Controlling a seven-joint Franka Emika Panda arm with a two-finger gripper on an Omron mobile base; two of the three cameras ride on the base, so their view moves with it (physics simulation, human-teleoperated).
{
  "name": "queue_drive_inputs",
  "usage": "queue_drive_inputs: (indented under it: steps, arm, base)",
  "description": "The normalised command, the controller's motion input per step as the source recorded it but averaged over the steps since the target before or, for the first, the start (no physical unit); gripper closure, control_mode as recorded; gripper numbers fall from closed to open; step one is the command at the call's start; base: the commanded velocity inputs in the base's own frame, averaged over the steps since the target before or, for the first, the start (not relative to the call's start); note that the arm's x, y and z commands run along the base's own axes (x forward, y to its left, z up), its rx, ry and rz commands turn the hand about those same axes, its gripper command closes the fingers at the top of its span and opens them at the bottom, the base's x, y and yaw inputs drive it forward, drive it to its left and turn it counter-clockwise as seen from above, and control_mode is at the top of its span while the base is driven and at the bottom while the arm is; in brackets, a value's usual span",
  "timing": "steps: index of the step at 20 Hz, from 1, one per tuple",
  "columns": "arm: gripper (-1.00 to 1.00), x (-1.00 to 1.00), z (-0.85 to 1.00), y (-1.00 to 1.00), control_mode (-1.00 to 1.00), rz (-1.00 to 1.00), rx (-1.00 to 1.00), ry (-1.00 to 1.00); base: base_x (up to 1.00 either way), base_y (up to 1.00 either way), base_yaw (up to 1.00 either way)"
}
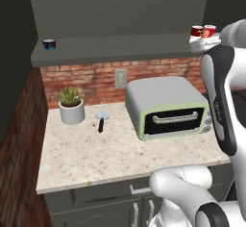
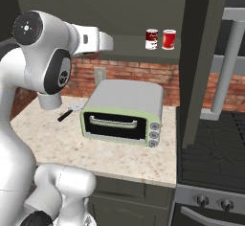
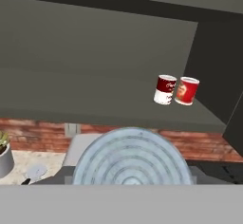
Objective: Pick the cans from the counter and place them in their designated side in the cabinet.
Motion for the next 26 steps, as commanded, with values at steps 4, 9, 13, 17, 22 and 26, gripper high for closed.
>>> queue_drive_inputs:
  steps: [4, 9, 13, 17, 22, 26]
  arm:
    - [1.00, 0.24, 0.00, -0.06, -1.00, 0.00, 0.00, 0.00]
    - [1.00, 0.24, -0.02, -0.06, -1.00, 0.00, 0.00, 0.00]
    - [1.00, 0.23, -0.06, -0.07, -1.00, 0.00, 0.00, 0.00]
    - [1.00, 0.19, -0.08, -0.08, -1.00, 0.00, -0.01, 0.00]
    - [1.00, 0.21, -0.08, -0.04, -1.00, 0.00, -0.01, 0.00]
    - [1.00, 0.23, -0.10, -0.03, -1.00, 0.00, -0.01, 0.00]
  base:
    - [0.00, 0.00, 0.00]
    - [0.00, 0.00, 0.00]
    - [0.00, 0.00, 0.00]
    - [0.00, 0.00, 0.00]
    - [0.00, 0.00, 0.00]
    - [0.00, 0.00, 0.00]
